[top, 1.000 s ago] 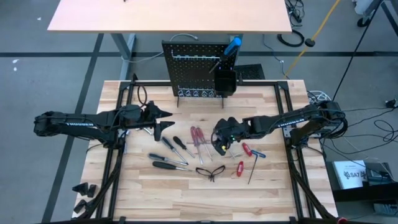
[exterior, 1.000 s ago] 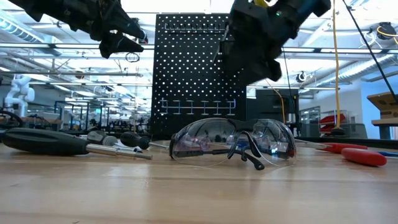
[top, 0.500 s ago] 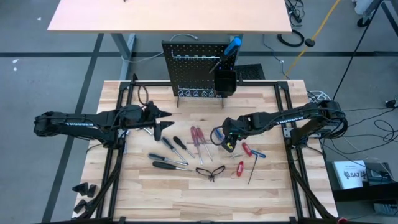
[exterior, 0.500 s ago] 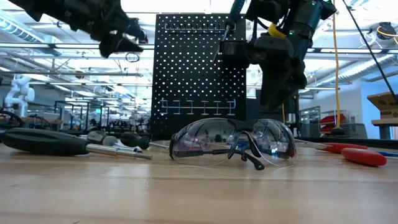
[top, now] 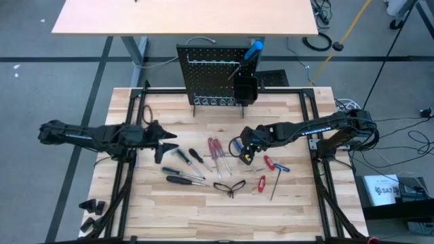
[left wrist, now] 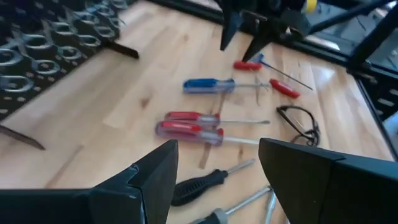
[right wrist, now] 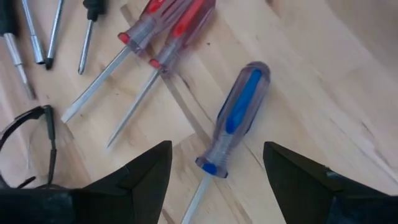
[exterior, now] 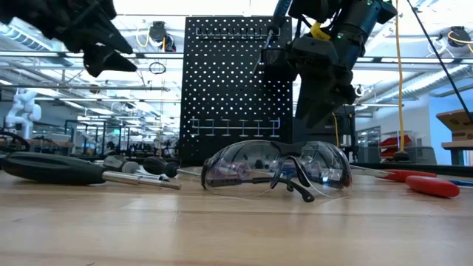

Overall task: Hang tools onto peg board
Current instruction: Hang the black screwdriver onto the peg board

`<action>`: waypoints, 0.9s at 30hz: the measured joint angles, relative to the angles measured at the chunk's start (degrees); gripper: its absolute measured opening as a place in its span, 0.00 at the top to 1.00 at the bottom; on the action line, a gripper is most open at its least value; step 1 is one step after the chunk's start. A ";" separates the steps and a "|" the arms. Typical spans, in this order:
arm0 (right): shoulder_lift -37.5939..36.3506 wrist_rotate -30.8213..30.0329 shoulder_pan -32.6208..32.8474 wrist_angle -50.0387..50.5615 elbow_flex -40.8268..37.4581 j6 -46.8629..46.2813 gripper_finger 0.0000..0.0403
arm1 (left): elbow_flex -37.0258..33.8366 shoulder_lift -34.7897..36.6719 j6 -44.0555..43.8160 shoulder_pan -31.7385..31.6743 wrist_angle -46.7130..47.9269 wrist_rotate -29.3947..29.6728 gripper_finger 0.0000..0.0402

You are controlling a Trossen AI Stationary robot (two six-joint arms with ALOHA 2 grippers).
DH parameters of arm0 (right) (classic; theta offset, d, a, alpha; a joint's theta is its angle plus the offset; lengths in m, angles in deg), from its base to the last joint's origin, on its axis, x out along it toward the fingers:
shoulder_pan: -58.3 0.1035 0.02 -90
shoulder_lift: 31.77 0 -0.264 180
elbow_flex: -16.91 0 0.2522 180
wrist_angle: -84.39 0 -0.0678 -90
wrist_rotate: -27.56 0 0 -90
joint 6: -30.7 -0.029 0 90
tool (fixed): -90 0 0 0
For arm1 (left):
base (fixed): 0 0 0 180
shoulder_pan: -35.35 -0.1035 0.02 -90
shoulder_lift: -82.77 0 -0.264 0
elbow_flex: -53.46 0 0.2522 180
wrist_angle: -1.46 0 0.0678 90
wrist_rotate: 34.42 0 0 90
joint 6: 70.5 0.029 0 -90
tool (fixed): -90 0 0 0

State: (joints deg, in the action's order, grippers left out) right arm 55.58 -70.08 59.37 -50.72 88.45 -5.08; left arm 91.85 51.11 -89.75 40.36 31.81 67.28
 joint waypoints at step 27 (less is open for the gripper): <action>3.13 1.82 -4.73 -1.63 0.02 1.17 0.39 | -9.32 18.46 22.69 -1.20 -14.04 9.97 0.43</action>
State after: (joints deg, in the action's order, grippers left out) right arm 58.71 -68.26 54.64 -52.35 88.47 -3.91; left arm 82.53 69.57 -67.06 39.16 17.77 77.26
